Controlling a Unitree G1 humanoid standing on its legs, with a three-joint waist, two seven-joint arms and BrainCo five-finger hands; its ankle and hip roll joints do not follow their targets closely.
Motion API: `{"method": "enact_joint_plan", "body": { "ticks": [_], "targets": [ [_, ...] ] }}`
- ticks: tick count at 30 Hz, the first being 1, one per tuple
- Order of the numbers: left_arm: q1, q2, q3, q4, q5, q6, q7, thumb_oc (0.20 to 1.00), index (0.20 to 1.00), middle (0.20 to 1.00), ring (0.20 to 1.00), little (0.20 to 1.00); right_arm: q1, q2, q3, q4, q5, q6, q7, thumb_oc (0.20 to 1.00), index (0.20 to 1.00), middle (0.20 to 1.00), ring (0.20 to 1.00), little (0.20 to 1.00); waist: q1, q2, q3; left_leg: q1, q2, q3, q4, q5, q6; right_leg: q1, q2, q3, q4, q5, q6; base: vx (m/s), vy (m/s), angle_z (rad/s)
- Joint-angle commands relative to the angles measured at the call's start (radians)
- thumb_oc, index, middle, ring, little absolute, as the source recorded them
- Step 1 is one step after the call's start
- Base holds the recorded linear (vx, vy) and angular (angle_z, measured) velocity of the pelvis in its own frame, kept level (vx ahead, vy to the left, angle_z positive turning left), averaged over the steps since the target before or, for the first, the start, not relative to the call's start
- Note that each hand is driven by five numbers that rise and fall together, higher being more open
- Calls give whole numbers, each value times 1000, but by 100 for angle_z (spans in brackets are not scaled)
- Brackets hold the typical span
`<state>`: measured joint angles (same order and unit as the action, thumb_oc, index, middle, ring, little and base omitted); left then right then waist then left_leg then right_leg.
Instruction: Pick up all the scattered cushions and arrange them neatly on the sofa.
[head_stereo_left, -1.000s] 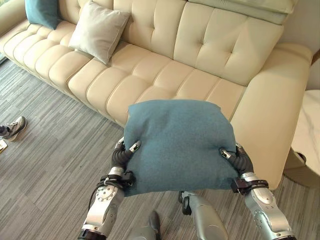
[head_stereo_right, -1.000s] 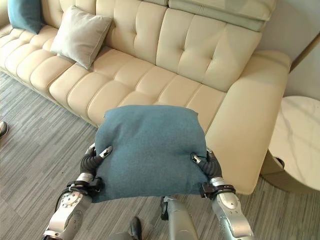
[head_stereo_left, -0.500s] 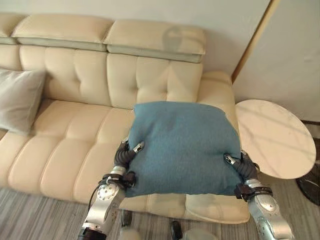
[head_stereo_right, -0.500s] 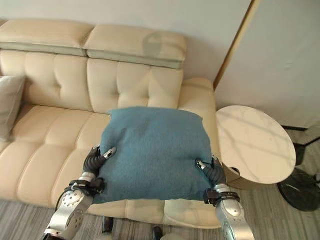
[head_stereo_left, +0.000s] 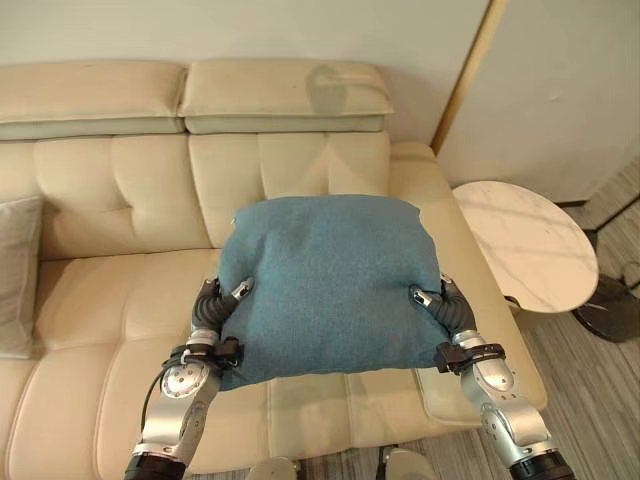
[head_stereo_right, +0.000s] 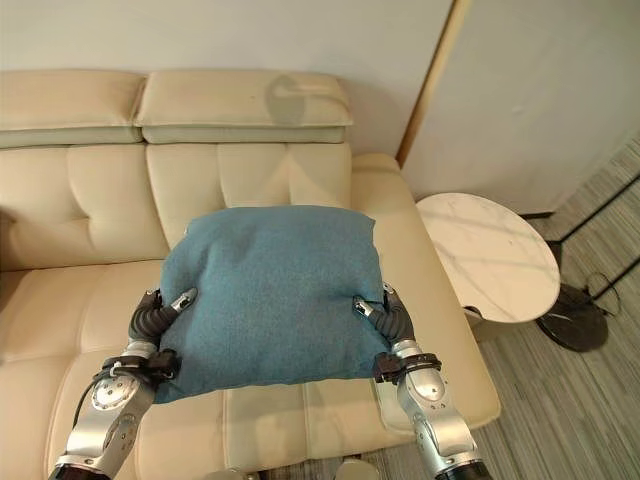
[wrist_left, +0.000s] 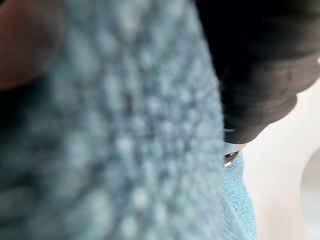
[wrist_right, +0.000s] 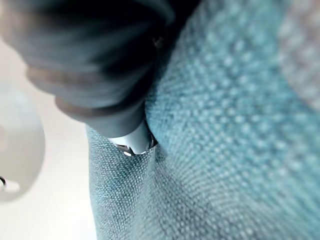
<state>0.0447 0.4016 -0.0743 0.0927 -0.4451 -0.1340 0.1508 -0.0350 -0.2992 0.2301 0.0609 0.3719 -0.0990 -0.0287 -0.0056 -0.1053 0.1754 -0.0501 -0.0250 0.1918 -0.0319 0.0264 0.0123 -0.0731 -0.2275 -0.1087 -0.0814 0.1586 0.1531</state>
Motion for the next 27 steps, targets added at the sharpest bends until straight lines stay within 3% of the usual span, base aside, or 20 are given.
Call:
{"method": "enact_joint_plan", "body": {
  "ticks": [1,7,15,16,17,19,20,27],
  "targets": [
    [-147,-9,-44,-73,75,-124,12,200,200,200,200,200,-204,22,37,-53,-11,-96,1,200,200,200,200,200,7,36,-13,15,59,-7,63,-111,-48,-27,13,26,44,-93,45,-38,-2,18],
    [-458,63,-140,81,90,-167,112,200,200,200,200,200,-527,57,100,68,-64,-133,-134,200,200,200,200,200,17,58,26,-107,52,-15,39,-62,-58,-141,10,38,36,-63,45,-134,-14,10],
    [-1001,149,-319,426,118,-192,252,200,200,200,200,200,-971,12,86,346,-178,-168,-385,200,200,200,200,200,30,112,73,-237,69,-43,-55,50,-101,-266,22,14,15,-34,54,-39,-63,14],
    [-1075,160,-340,502,131,-190,270,489,489,489,489,489,-1027,-9,89,390,-211,-163,-424,200,200,200,200,200,31,122,79,-277,76,-56,-55,59,-116,-290,25,7,6,-29,56,-51,-79,14],
    [-1099,160,-342,540,128,-185,280,1000,1000,1000,1000,1000,-1052,-14,87,414,-215,-163,-442,445,445,445,445,445,33,126,84,-298,77,-59,-55,68,-120,-307,26,4,2,-22,57,-45,-86,9],
    [-1136,157,-352,582,123,-185,288,1000,1000,1000,1000,1000,-1083,-20,91,439,-218,-161,-458,912,912,912,912,912,32,128,83,-325,78,-64,-55,74,-126,-332,28,2,1,-18,57,-22,-53,4],
    [-1167,158,-361,636,121,-180,301,1000,1000,1000,1000,1000,-1109,-24,103,478,-207,-161,-468,1000,1000,1000,1000,1000,31,131,92,-346,80,-66,-55,76,-131,-354,34,1,1,-18,60,-5,-38,12],
    [-1219,232,-336,773,102,-151,291,1000,1000,1000,1000,1000,-1158,-79,151,597,-134,-143,-422,1000,1000,1000,1000,1000,39,124,101,-479,82,-92,-55,109,-146,-490,57,12,-6,3,61,-20,-50,2]
  ]
}}
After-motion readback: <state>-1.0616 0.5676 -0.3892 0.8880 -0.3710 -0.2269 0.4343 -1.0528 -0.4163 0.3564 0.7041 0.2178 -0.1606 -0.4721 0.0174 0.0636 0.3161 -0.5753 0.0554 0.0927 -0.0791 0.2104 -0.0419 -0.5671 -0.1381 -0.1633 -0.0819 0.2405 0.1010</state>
